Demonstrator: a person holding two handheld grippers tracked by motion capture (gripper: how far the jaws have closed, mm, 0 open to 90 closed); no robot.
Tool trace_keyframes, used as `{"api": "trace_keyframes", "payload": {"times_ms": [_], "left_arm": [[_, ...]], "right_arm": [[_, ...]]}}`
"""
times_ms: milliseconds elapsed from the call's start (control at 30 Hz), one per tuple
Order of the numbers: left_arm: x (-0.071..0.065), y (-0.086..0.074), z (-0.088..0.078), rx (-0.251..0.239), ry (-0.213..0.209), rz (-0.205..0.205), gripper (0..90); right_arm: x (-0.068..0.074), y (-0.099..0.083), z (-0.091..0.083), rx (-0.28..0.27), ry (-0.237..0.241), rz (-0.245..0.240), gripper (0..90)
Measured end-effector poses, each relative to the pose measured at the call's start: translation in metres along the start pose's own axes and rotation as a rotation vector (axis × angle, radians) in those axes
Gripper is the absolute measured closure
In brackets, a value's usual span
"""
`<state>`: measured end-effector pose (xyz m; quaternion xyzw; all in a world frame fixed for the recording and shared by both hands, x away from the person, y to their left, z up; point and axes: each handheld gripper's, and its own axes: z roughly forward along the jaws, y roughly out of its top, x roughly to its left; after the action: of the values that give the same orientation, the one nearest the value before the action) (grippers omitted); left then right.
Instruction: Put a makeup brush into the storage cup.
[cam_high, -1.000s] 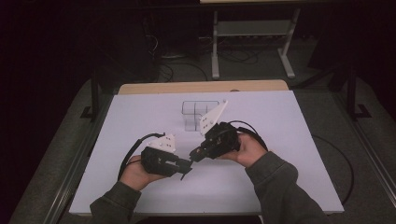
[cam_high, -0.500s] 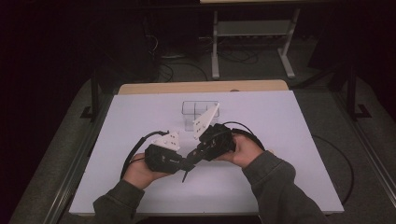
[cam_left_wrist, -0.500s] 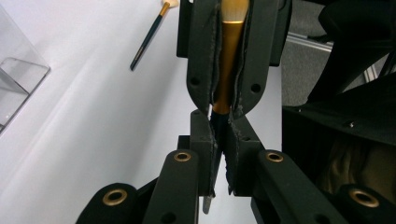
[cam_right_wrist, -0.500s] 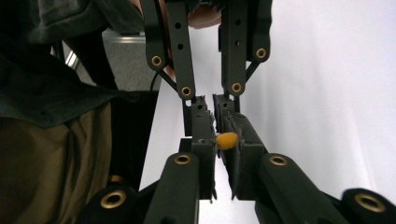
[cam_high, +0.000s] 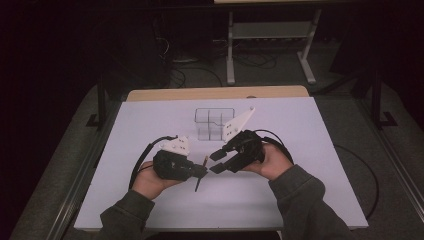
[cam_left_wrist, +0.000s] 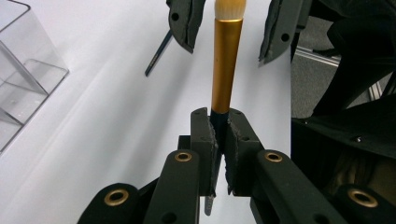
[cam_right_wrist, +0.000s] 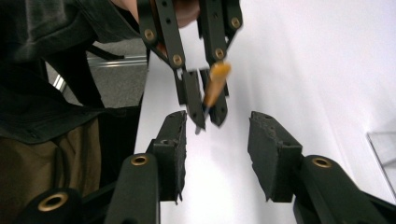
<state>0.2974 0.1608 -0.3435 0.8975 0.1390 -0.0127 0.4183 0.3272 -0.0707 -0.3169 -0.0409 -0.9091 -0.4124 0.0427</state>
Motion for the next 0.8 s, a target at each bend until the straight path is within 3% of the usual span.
{"api": "trace_keyframes", "payload": {"times_ms": [800], "left_arm": [[0.021, 0.011, -0.016, -0.044, 0.021, -0.031, 83.3]], "right_arm": [[-0.007, -0.056, -0.021, -0.05, -0.103, 0.125, 41.7]]}}
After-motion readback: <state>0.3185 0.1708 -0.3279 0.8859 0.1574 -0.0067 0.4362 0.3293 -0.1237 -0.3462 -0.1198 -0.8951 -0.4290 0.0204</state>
